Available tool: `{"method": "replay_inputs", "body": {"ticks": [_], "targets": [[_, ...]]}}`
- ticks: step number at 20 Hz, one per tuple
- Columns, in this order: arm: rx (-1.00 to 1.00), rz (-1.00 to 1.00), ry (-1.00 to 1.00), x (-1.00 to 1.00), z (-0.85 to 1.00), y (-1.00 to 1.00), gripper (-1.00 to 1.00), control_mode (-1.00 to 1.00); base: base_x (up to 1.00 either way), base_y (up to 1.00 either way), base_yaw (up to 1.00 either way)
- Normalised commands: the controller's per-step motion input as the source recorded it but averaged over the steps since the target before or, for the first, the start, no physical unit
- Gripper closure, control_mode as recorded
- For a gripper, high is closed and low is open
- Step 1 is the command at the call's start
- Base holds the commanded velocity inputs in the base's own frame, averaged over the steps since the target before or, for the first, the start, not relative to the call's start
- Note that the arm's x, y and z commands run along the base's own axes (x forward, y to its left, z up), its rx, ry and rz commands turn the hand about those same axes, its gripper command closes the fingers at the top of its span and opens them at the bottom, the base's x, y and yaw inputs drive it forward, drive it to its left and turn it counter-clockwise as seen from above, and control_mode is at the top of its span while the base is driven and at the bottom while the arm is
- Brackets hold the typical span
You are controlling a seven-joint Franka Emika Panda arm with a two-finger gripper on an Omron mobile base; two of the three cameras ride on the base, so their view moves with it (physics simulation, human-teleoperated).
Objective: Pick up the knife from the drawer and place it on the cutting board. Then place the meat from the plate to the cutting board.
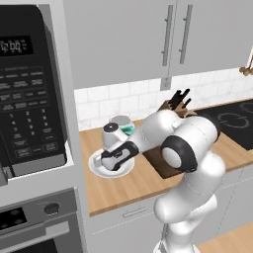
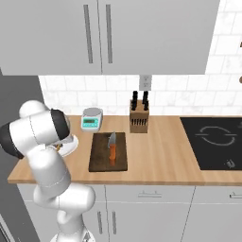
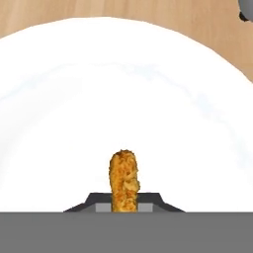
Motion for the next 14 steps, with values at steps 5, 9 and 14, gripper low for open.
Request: {"method": "replay_inputs", "body": {"ticks": [5,9,14], "targets": [[0.0,-0.1,-0.04,-0.04,0.38,-0.51,1.0,-1.0,0.0,0.0,0.0],[0.01,-0.09,-0.1,-0.18,0.84,-0.72,1.0,-1.0,0.0,0.0,0.0],[-0.01,-0.01,-0.07,-0.35,0.29,-1.0,1.0,-1.0,0.0,0.0,0.0]]}}
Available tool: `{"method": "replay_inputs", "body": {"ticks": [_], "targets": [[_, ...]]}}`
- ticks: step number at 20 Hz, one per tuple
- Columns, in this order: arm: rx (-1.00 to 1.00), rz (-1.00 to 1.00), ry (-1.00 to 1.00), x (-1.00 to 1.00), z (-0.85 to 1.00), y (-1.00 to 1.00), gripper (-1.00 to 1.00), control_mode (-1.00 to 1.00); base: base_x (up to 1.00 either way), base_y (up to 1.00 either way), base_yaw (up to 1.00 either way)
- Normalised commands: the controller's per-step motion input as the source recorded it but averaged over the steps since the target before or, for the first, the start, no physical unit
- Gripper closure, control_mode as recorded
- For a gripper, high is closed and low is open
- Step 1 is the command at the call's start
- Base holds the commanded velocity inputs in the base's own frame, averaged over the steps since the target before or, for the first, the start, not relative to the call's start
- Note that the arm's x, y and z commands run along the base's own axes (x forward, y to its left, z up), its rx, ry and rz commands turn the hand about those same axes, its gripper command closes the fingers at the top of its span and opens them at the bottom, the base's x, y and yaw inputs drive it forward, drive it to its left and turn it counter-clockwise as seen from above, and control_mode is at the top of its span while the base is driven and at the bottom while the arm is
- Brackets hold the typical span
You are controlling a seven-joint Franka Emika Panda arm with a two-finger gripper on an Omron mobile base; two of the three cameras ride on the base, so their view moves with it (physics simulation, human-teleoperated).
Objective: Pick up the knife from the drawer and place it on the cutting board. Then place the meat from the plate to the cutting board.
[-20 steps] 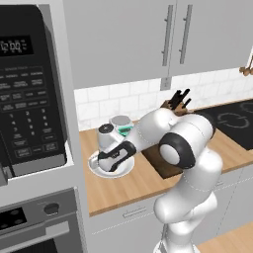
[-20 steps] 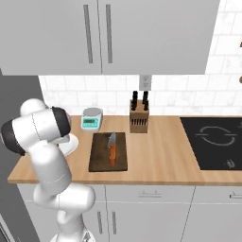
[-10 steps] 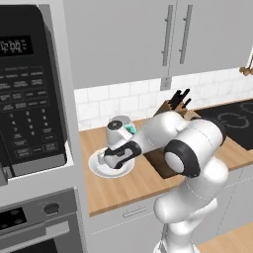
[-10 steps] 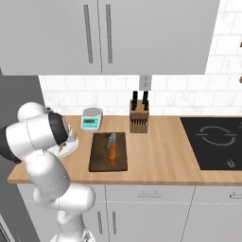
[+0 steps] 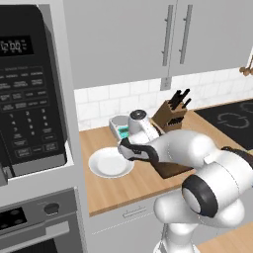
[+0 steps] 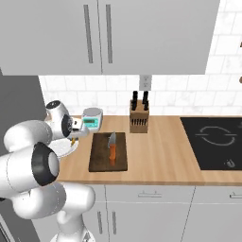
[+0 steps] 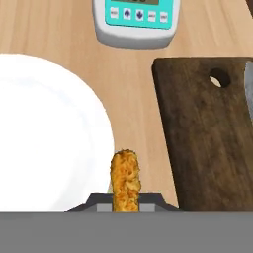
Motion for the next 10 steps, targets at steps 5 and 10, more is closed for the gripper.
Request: {"method": "replay_inputs", "body": {"ticks": [5,10], "targets": [[-0.01,0.0,-0.04,-0.14,0.0,-1.0,1.0,-1.0,0.0,0.0,0.0],[0.0,-0.01,0.0,0.05,-0.01,-0.23,1.0,-1.0,0.0,0.0,0.0]]}}
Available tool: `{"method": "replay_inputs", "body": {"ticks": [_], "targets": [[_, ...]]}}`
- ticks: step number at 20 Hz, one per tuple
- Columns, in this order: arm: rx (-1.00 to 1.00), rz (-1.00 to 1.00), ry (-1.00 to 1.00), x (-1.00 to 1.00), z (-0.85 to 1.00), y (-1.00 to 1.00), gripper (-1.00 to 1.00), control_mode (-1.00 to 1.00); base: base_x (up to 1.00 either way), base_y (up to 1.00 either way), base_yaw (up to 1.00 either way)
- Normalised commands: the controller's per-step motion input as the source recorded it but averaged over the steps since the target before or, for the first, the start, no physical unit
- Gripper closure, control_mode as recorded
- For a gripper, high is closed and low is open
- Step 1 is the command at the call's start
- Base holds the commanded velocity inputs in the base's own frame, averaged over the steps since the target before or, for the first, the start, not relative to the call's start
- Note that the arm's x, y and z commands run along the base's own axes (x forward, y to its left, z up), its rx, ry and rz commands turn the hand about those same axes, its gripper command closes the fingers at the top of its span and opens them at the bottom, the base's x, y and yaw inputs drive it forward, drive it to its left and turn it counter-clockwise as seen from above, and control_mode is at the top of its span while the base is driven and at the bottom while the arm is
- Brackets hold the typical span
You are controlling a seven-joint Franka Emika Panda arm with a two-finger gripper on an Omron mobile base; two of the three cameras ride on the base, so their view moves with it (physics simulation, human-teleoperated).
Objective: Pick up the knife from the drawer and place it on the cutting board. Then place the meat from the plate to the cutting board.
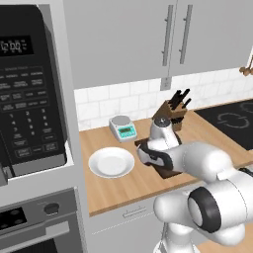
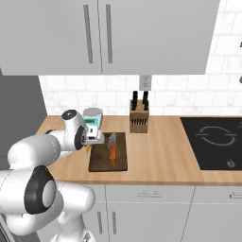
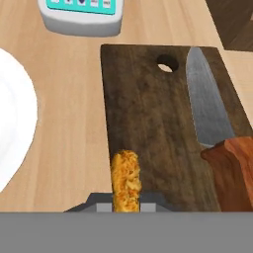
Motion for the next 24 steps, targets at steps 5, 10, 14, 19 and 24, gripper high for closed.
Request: {"method": "replay_inputs", "body": {"ticks": [5,10,14,19,24], "targets": [[-0.03,0.0,0.0,0.07,-0.31,-0.23,1.0,-1.0,0.0,0.0,0.0],[-0.01,0.01,0.0,0.0,-0.22,-0.48,-1.0,-1.0,0.0,0.0,0.0],[0.0,0.0,0.0,0.0,0.01,0.0,-1.0,-1.0,0.0,0.0,0.0],[0.0,0.0,-0.11,-0.19,0.63,0.06,-1.0,-1.0,0.0,0.0,0.0],[0.0,0.0,-0.56,-0.98,1.0,0.0,-1.0,-1.0,0.0,0.0,0.0]]}}
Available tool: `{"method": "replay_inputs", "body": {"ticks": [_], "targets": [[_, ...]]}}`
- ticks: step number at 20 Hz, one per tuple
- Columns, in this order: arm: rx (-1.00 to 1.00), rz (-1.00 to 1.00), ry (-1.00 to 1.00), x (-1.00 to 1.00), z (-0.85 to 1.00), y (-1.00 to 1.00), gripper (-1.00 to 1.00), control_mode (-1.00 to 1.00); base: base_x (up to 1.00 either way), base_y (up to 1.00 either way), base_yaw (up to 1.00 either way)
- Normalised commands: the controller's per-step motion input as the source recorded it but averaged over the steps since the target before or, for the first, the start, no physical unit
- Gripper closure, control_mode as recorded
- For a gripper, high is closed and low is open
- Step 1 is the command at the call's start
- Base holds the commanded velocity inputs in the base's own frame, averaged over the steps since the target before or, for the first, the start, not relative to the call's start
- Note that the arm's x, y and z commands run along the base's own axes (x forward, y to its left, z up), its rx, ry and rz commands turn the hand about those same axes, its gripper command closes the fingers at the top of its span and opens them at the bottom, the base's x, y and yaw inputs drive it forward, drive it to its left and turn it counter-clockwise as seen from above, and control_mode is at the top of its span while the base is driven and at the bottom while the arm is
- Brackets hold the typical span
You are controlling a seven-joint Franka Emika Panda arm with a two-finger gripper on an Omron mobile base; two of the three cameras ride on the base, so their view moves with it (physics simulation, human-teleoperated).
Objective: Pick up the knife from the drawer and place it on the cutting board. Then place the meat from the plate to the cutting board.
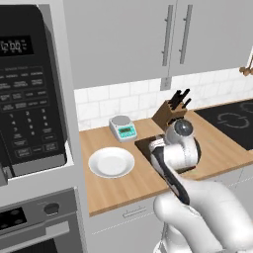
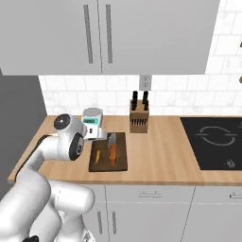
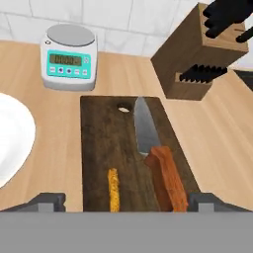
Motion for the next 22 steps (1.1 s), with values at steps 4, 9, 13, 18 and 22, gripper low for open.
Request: {"method": "replay_inputs", "body": {"ticks": [4,9,13,18,22], "targets": [[0.02,0.02,-0.65,-1.0,1.0,-0.27,-1.0,-1.0,0.0,0.0,0.0],[0.07,0.06,-0.74,-1.0,1.0,-0.71,-1.0,-1.0,0.0,0.0,0.0],[0.14,-0.03,-0.57,-1.0,0.43,-1.0,-1.0,-1.0,0.0,0.0,0.0],[0.0,0.0,-0.01,0.0,0.0,-0.01,-1.0,-1.0,0.0,0.0,0.0],[0.0,0.0,-0.04,-0.29,-0.06,-0.01,-1.0,-1.0,0.0,0.0,0.0]]}}
